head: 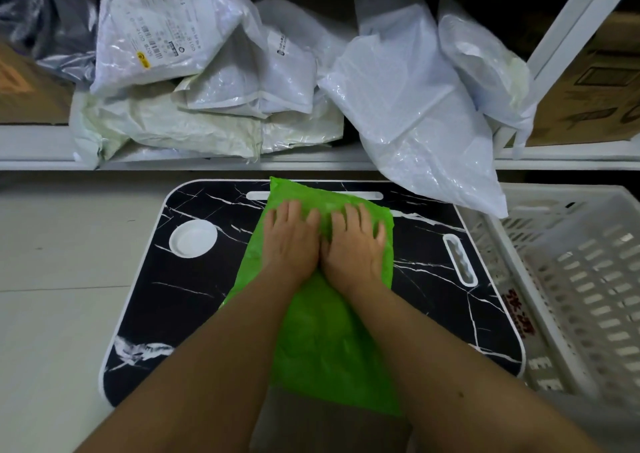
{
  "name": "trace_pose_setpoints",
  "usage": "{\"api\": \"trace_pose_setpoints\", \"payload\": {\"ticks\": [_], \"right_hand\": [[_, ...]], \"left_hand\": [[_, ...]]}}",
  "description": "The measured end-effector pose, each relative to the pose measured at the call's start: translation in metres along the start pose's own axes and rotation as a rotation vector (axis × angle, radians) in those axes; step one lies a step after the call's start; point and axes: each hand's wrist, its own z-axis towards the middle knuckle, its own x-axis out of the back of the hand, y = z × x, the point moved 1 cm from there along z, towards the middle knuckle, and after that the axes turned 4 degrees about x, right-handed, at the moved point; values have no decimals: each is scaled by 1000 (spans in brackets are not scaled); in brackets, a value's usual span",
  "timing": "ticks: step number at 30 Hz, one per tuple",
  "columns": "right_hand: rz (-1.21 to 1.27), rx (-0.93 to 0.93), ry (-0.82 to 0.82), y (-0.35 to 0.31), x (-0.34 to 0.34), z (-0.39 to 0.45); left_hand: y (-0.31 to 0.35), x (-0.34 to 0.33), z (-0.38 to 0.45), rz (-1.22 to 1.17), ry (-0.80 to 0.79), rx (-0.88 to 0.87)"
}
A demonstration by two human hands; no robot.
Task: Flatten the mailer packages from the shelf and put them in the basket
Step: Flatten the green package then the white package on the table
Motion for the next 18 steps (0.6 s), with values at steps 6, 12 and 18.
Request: {"api": "trace_pose_setpoints", "payload": {"ticks": [6,12,18], "right_hand": [[171,-18,-360,12,-21,11],[159,-61,-360,13,-22,10],[160,-151,-316,19,-28,7]], "left_hand": [[-9,-26,18,-170,-320,-1],[-11,-30,17,-232,-337,76],[-19,-43,19,-301,-365,216]]}}
